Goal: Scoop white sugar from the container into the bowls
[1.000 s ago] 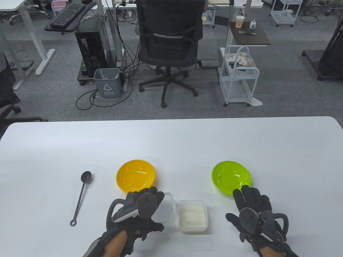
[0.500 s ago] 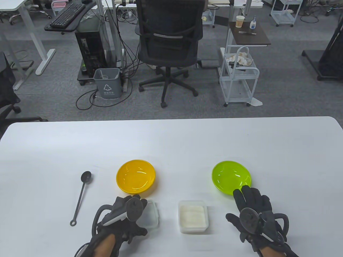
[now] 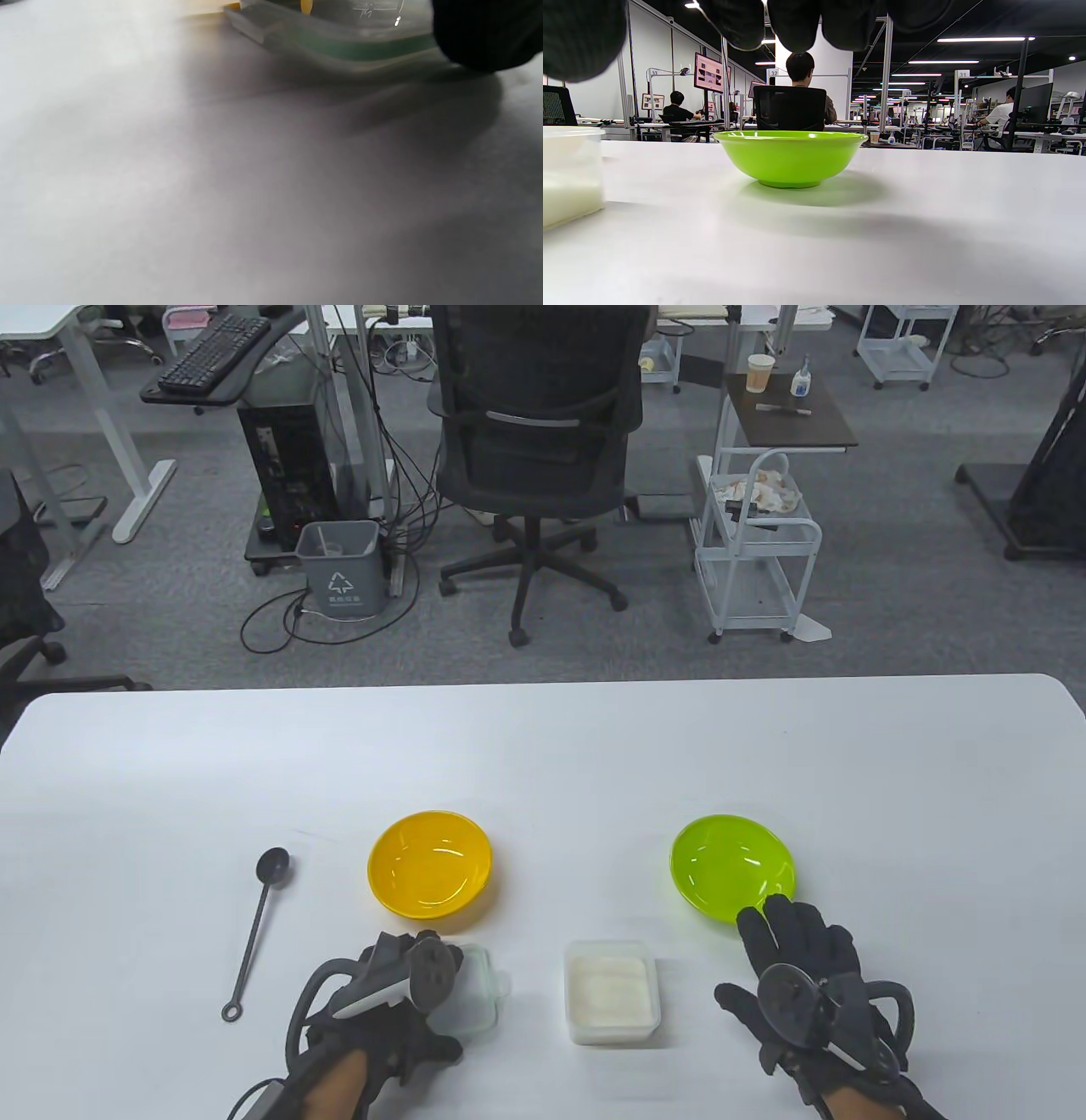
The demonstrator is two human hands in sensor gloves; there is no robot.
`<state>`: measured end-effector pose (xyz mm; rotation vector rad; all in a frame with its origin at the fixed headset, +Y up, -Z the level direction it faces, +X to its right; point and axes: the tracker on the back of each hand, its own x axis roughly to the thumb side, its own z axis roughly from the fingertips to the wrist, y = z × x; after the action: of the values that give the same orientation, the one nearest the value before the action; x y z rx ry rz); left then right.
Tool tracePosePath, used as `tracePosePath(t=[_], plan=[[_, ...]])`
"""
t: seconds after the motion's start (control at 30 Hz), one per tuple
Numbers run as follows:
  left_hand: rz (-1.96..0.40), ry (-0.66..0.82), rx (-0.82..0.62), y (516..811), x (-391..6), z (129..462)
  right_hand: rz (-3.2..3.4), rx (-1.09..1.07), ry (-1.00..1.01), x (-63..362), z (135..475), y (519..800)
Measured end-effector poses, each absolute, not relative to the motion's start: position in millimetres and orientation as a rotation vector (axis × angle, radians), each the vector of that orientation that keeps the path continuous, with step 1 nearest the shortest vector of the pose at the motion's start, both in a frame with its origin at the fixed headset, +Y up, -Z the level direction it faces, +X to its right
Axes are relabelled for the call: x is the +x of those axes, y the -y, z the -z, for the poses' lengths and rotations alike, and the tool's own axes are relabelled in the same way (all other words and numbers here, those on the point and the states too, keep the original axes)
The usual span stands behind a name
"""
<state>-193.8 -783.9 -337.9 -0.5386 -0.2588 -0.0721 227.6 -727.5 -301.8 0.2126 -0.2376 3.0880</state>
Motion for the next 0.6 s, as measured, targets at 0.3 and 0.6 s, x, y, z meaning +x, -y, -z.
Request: tracePosePath(t=[0.3,0.6], plan=[[0.03,0.267,-0.52,779,-196,337,-3.086,0.213,0.223,228,302,727],[-0.073,0.252,-0.332,736,-215,333,-3.077,0.219,0.233,229,302,726]])
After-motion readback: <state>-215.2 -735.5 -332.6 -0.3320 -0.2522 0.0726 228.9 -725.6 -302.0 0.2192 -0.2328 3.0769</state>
